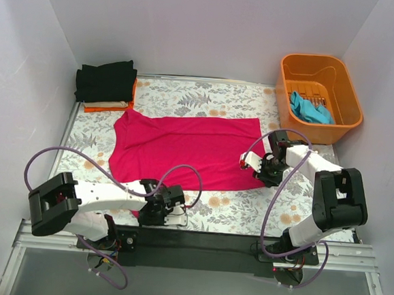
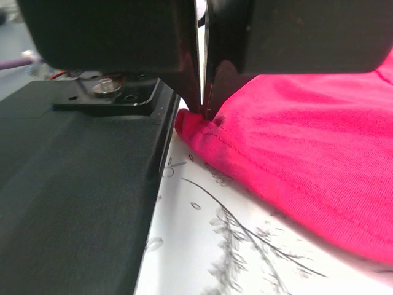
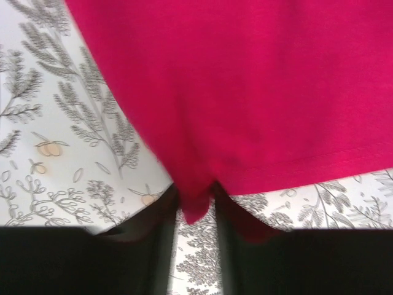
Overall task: Fold and stack the t-shirts
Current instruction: Fold the tshirt
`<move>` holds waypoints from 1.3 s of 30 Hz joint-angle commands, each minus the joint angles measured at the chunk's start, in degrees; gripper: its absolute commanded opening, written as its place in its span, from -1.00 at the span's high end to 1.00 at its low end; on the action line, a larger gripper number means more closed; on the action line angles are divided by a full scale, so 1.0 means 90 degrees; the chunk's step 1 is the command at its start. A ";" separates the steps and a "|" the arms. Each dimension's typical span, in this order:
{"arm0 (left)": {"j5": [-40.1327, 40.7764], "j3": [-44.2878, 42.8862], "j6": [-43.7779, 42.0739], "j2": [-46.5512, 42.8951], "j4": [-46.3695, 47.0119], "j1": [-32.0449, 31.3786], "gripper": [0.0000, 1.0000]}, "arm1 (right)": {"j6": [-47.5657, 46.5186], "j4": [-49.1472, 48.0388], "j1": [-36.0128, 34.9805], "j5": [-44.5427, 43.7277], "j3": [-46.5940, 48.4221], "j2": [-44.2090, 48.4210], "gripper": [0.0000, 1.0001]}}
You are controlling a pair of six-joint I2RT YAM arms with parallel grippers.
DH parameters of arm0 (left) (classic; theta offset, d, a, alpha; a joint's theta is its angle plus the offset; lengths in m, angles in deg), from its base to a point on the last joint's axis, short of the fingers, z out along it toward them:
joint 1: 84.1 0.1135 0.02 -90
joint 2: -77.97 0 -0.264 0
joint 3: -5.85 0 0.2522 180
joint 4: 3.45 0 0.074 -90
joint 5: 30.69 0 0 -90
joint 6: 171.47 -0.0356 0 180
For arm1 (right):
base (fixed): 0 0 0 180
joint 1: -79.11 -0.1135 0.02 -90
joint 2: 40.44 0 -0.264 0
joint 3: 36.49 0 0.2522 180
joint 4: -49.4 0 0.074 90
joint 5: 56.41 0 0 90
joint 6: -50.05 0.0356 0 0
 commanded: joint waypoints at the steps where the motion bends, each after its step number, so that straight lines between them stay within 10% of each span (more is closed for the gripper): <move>1: -0.0596 -0.0310 0.0168 -0.0337 0.0320 0.0349 1.00 | -0.0322 -0.0064 0.0013 -0.0046 0.0128 -0.0222 0.51; 3: -0.0586 -0.0671 0.0139 -0.0580 0.0252 0.0769 1.00 | -0.0302 -0.0025 0.0003 -0.0046 0.0167 -0.0173 0.97; 16: -0.0469 -0.2205 -0.0738 -0.1723 -0.0579 0.2829 1.00 | 0.0157 0.0532 0.0052 0.0140 0.1572 0.0121 0.97; 39: -0.1240 -0.3240 -0.2410 0.0063 0.2555 0.6580 1.00 | 0.0538 0.0532 0.0189 -0.0271 0.3858 -0.1989 0.97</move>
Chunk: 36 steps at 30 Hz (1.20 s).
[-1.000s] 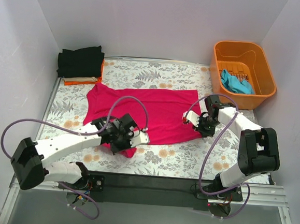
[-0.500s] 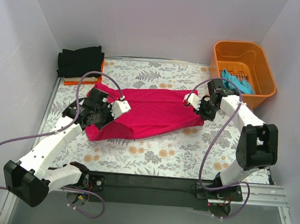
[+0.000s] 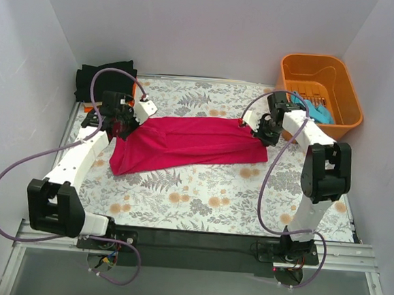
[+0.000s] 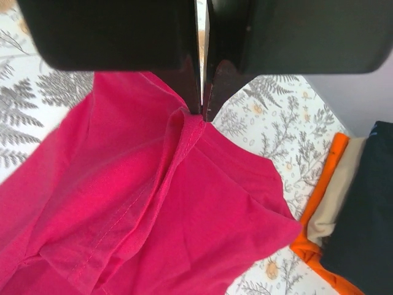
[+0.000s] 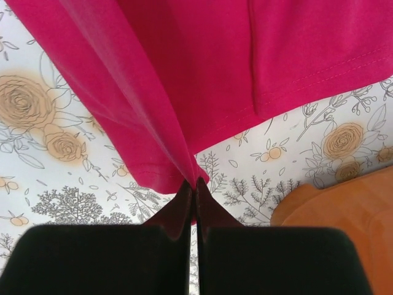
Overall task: Fold and stack the t-shirts
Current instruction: Fold the tshirt
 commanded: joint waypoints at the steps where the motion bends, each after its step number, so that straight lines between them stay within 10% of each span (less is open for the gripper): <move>1: -0.0349 -0.0304 -0.0232 0.0145 0.0822 0.0135 1.00 | -0.0014 0.0160 0.0055 -0.0089 0.0502 -0.0361 0.97; 36: -0.0975 -0.1389 -0.0700 0.2480 0.2473 0.0223 1.00 | 0.0504 -0.0083 0.0124 -0.0411 0.2456 -0.2150 0.97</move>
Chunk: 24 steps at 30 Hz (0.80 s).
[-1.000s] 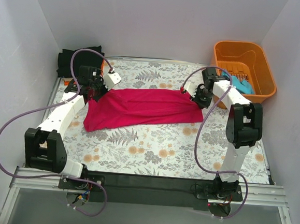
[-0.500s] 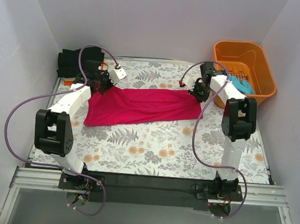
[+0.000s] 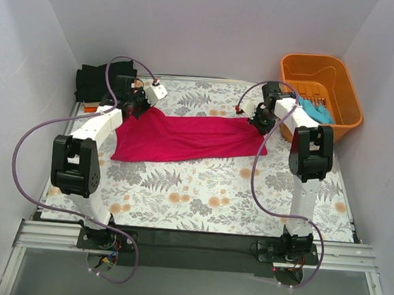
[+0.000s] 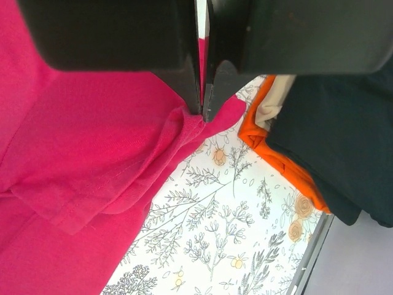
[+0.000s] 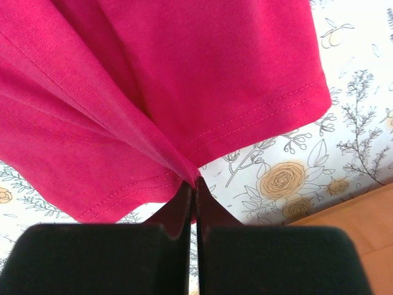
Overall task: Fold and stack the t-shirts
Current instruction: Fold the tshirt
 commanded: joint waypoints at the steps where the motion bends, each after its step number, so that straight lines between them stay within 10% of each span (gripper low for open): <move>1: -0.0062 -0.0155 -0.0038 0.0013 0.0358 0.0048 1.00 | 0.0108 -0.0115 0.0046 -0.0049 0.0346 -0.0035 0.97; 11: 0.0398 -0.0388 0.0274 0.0832 0.0779 0.0175 0.89 | 0.0274 -0.0125 0.0056 -0.0176 0.0258 0.0013 -0.42; 24: -0.0041 -0.1055 0.2206 0.0668 -0.1192 0.0488 0.24 | 0.1894 0.0588 0.0221 0.0751 -0.0542 0.0932 -0.01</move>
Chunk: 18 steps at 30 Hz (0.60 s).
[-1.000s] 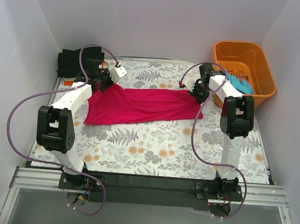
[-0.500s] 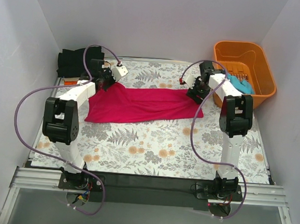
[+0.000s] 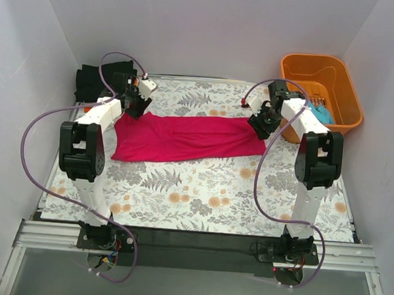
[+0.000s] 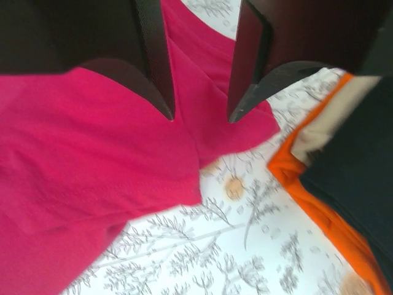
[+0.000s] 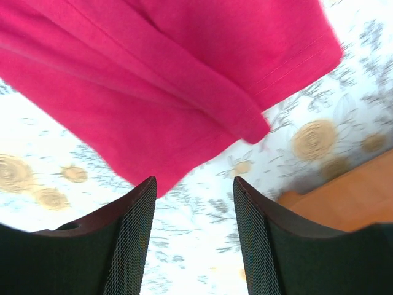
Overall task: Fold and stack the t-shirts
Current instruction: Fold the tshirt
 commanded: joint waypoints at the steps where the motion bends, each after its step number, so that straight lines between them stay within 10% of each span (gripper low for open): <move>1: -0.0245 0.0148 0.0877 -0.0816 -0.0765 0.0085 0.14 | 0.1039 0.0328 0.0151 0.0429 -0.0181 0.0119 -0.02; 14: -0.0108 0.1127 0.1748 -0.1101 -0.1070 0.0542 0.04 | 0.2146 0.0132 0.0278 0.0126 -0.0034 -0.0526 -0.04; 18: -0.0498 0.1039 0.1738 -0.0916 -0.1157 0.0554 0.04 | 0.2068 0.0171 0.0269 0.0165 -0.0200 -0.0595 0.34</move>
